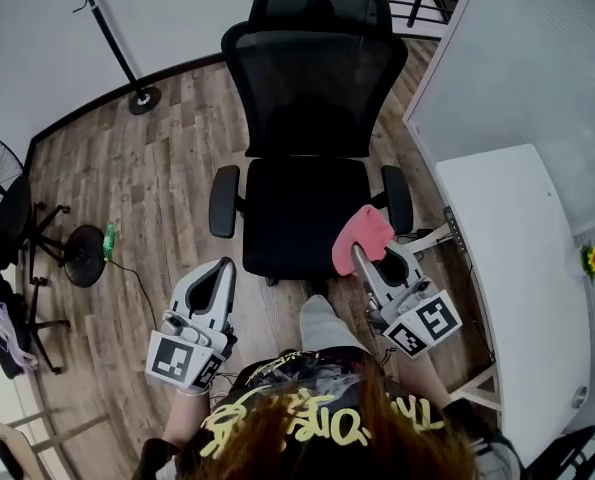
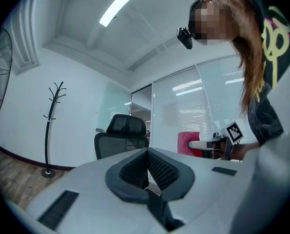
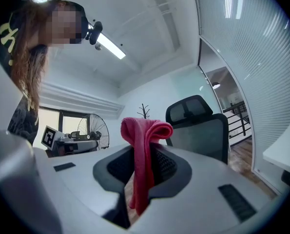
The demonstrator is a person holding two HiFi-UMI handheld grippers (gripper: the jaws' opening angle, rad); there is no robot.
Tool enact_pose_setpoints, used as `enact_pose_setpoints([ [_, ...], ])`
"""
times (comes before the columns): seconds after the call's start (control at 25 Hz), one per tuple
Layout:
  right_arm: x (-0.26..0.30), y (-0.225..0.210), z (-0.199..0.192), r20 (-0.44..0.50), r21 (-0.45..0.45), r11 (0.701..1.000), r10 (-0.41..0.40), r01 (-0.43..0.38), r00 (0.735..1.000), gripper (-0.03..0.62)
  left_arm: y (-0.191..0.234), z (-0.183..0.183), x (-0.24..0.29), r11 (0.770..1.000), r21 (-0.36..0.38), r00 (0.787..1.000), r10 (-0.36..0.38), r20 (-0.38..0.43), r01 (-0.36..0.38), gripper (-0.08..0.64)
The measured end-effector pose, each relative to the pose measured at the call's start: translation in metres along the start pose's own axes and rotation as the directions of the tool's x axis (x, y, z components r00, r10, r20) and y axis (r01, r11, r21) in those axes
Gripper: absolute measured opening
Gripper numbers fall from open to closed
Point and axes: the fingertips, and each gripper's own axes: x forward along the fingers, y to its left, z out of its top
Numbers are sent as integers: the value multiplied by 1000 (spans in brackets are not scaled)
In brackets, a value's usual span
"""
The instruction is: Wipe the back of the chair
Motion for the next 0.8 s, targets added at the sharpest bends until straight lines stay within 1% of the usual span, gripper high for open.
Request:
enact_pose_setpoints([
  [0.16,39,-45,11,27,-16,1000,14,-13,1000,74,26,2,47,1000,23,1000,17,-9,-17,-9],
  [0.32,76,-96,33,41,-43,999,15,-14,999,74,46,23,103,998,47,998,36,48,-39,-9],
  [0.4,92,-120,48,57,-64,998,15,-11,998,74,55,31,126,997,52,997,49,64,-52,-9],
  [0.52,114,-161,73,86,-111,994,-2,12,996,74,69,30,155,996,46,996,69,61,-72,-9],
  [0.64,130,-204,96,120,-127,991,-36,51,992,74,79,28,180,995,44,994,92,54,-95,-9],
  [0.8,151,-246,122,156,-150,986,-55,78,986,74,88,28,213,990,74,992,114,46,-117,-9],
])
